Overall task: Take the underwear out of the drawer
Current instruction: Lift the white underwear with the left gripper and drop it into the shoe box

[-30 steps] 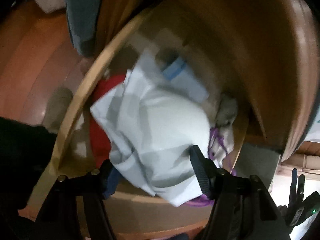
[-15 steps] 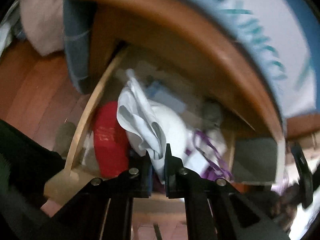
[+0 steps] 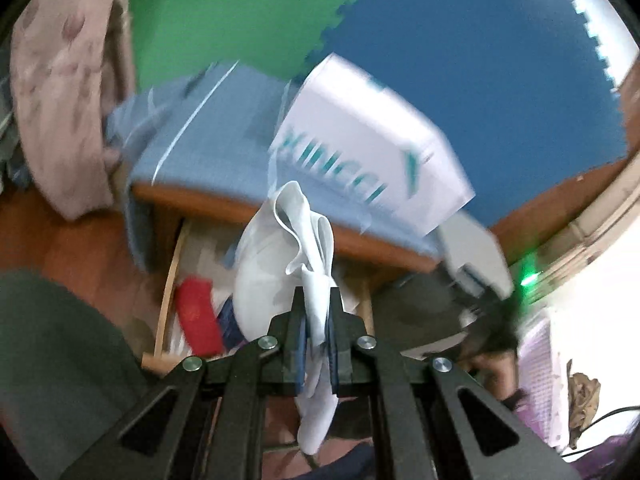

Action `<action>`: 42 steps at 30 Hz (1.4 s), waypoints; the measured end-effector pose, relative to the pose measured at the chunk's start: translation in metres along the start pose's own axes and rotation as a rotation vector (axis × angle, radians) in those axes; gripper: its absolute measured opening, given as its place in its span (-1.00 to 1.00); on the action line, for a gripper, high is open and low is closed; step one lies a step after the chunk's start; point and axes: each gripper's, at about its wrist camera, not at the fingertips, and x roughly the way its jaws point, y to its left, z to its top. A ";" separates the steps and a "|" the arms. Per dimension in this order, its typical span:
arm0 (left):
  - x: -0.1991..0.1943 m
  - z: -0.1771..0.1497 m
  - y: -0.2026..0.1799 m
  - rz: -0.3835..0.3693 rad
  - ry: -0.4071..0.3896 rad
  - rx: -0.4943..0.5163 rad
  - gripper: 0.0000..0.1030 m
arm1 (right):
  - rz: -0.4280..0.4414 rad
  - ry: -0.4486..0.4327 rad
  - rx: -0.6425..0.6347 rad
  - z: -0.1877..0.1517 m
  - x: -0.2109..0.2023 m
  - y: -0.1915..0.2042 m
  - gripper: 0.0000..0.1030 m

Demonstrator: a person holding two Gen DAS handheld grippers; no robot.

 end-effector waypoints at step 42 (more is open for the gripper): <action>0.156 0.224 -0.057 0.053 -0.321 0.056 0.98 | 0.061 0.011 0.031 -0.004 -0.001 -0.011 1.00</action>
